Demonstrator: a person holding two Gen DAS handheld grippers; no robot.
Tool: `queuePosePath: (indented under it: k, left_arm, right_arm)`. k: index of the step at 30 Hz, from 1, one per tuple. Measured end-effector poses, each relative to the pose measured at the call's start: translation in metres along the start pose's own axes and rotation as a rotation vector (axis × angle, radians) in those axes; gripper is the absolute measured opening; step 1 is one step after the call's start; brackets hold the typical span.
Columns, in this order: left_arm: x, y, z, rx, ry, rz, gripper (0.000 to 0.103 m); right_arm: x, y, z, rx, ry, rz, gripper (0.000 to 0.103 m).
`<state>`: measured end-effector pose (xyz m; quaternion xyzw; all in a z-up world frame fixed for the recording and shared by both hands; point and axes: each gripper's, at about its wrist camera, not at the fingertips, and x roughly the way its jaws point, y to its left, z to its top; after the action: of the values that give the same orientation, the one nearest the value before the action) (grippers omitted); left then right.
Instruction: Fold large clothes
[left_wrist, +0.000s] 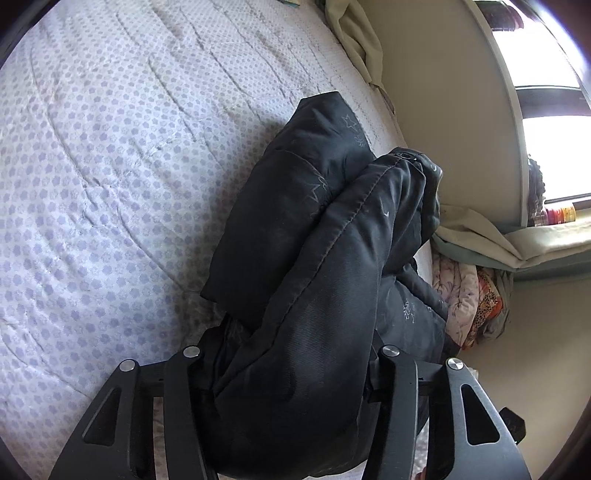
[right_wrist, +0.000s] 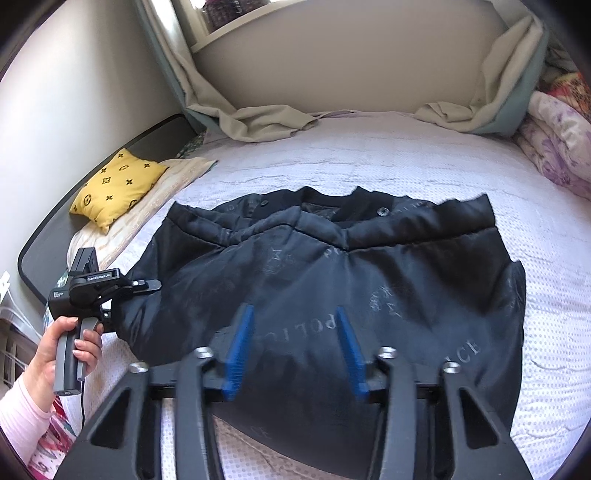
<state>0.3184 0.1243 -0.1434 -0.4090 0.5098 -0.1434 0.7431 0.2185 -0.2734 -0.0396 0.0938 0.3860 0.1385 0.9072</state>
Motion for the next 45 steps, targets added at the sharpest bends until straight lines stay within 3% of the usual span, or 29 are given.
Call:
queuePosePath:
  k: [3, 11, 19, 26, 30, 36, 41, 45]
  left_arm:
    - [-0.003, -0.005, -0.001, 0.019, -0.005, 0.005, 0.051]
    - [-0.011, -0.017, -0.005, 0.075, -0.027, 0.031, 0.043]
    - [-0.034, -0.062, -0.022, 0.242, -0.081, 0.041, 0.034]
    - [-0.052, -0.124, -0.049, 0.425, -0.131, 0.021, 0.030]
    - [-0.056, -0.157, -0.070, 0.519, -0.147, 0.051, 0.029]
    - [-0.059, -0.191, -0.095, 0.589, -0.136, 0.028, 0.029]
    - [-0.058, -0.208, -0.120, 0.677, -0.134, 0.047, 0.029]
    - [-0.050, -0.216, -0.124, 0.683, -0.149, 0.076, 0.029]
  right_arm:
    - [0.004, 0.011, 0.002, -0.044, -0.007, -0.015, 0.020]
    - [0.029, 0.040, -0.004, -0.136, 0.024, 0.008, 0.019]
    - [0.086, 0.046, -0.033, -0.251, 0.131, -0.113, 0.019]
    - [0.102, 0.033, -0.040, -0.202, 0.142, -0.095, 0.019]
    - [0.107, 0.033, -0.042, -0.202, 0.150, -0.102, 0.018]
    - [0.109, 0.035, -0.040, -0.179, 0.152, -0.091, 0.013]
    - [0.109, 0.044, -0.042, -0.178, 0.157, -0.067, 0.011]
    - [0.112, 0.042, -0.040, -0.167, 0.162, -0.044, 0.011]
